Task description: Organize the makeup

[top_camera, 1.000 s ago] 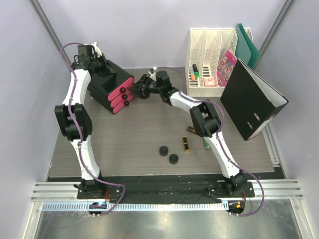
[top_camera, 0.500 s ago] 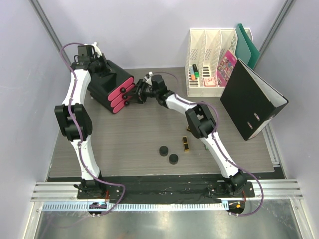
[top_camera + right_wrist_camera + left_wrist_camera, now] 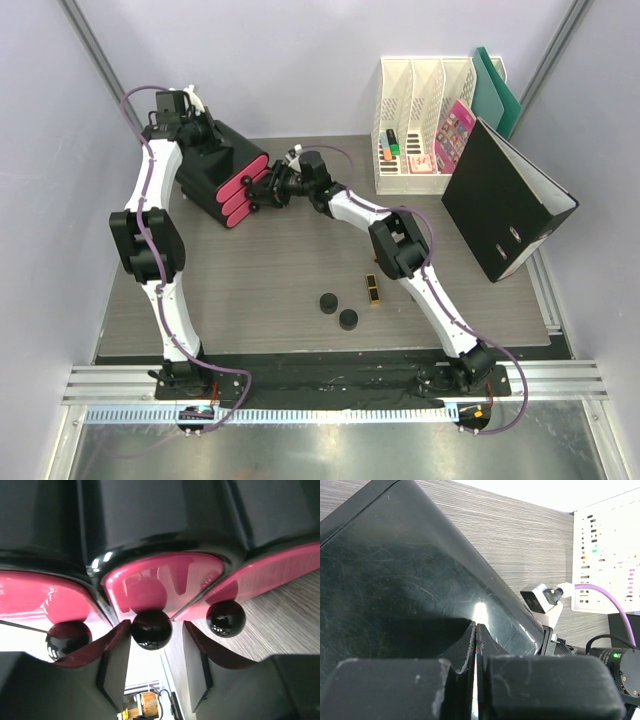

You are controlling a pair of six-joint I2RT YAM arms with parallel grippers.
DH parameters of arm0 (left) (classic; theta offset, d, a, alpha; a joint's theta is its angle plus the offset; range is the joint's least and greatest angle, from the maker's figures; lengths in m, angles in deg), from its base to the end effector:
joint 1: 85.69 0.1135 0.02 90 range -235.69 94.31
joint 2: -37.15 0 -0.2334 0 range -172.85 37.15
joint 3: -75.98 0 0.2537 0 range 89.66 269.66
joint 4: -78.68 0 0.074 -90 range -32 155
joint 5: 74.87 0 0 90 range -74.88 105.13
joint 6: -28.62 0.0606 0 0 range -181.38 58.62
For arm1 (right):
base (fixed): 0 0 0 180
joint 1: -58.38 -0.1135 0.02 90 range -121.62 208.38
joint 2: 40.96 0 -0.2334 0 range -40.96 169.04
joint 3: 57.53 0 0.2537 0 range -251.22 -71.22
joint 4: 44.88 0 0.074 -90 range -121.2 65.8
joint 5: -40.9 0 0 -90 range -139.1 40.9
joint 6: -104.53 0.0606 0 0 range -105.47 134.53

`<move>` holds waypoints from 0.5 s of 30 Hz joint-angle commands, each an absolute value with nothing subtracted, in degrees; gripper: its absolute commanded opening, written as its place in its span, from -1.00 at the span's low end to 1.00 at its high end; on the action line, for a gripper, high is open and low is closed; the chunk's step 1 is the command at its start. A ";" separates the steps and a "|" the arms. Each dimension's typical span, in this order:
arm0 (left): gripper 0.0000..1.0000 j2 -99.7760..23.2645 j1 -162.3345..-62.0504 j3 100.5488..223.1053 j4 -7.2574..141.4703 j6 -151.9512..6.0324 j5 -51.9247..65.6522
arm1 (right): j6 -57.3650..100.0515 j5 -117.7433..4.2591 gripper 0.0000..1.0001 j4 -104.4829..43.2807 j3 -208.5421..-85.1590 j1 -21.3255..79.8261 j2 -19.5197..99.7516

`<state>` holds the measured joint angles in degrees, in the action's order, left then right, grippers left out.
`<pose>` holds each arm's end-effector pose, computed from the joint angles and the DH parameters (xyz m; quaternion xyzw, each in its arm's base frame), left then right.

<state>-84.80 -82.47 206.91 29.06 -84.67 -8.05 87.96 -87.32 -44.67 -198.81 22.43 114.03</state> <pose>0.4931 0.0038 0.2667 -0.1224 0.8856 -0.2510 0.3710 0.4605 0.3803 0.1228 0.0480 0.7695 0.6242 0.1261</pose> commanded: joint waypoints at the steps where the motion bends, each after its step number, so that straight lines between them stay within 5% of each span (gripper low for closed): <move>1: -1.00 -93.02 -82.53 200.05 7.17 -79.92 -0.70 | 87.65 -86.02 -0.09 -44.38 -202.34 21.46 115.65; 9: -1.00 -92.93 -82.53 199.87 7.26 -79.84 -0.70 | 88.01 -86.72 -0.94 -44.03 -202.79 21.55 115.66; 15: -1.00 -92.93 -82.53 199.96 7.17 -79.84 -0.52 | 84.23 -87.68 -0.98 -42.01 -195.77 21.99 109.78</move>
